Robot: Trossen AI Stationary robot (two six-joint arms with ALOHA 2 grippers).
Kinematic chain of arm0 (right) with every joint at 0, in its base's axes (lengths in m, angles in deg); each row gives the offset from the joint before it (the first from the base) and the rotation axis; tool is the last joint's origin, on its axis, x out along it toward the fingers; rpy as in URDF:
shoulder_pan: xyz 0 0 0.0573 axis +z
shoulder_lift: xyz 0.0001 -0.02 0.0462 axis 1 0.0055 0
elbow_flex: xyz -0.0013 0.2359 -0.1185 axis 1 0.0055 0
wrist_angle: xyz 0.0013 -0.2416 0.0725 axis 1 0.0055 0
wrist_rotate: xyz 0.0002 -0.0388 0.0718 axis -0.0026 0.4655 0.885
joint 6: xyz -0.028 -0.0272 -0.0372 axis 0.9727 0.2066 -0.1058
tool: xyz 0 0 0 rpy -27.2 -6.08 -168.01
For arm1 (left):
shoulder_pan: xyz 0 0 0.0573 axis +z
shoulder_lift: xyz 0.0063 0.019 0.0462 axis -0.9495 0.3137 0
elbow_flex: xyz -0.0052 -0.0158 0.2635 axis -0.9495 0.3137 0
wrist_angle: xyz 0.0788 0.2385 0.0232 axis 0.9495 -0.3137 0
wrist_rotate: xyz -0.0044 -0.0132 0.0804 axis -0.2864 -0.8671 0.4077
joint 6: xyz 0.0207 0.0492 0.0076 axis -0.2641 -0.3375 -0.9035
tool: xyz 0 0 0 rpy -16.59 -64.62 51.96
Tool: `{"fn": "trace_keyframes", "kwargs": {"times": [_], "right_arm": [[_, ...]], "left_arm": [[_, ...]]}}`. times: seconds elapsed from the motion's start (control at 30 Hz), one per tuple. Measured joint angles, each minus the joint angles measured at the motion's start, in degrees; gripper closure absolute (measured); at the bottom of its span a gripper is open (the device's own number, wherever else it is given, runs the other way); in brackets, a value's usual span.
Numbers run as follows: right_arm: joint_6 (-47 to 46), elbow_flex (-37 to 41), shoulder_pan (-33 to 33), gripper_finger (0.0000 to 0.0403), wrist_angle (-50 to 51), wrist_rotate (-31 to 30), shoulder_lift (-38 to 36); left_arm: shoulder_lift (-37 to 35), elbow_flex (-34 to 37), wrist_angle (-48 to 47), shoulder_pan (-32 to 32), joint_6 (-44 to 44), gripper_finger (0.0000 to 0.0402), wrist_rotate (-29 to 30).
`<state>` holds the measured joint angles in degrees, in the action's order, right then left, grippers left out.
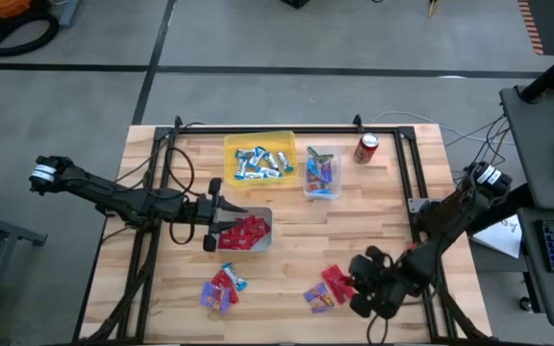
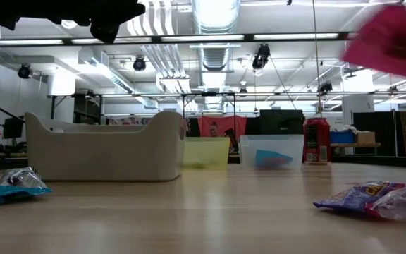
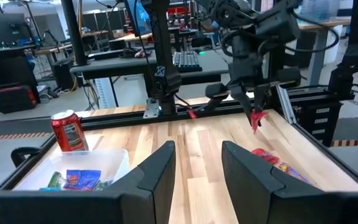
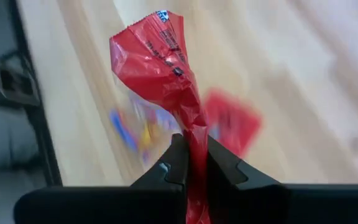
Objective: Sort candy
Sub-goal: Put the red candy into the gray bin
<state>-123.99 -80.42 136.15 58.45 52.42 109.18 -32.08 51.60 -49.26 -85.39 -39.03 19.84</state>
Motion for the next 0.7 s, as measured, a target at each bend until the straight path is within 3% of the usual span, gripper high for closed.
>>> {"fn": "trace_keyframes", "kwargs": {"times": [0.17,0.7], "right_arm": [[14.43,-1.01,-6.13,0.0381,-6.97,-4.21,-1.12],[56.23,-1.0,-21.86,0.0381,-35.39,-3.96,-1.25]], "left_arm": [[1.81,0.0,2.76,0.0,0.7,0.0286,-0.04],[13.94,-0.02,19.51,-0.04,0.54,0.0286,-2.03]]}}
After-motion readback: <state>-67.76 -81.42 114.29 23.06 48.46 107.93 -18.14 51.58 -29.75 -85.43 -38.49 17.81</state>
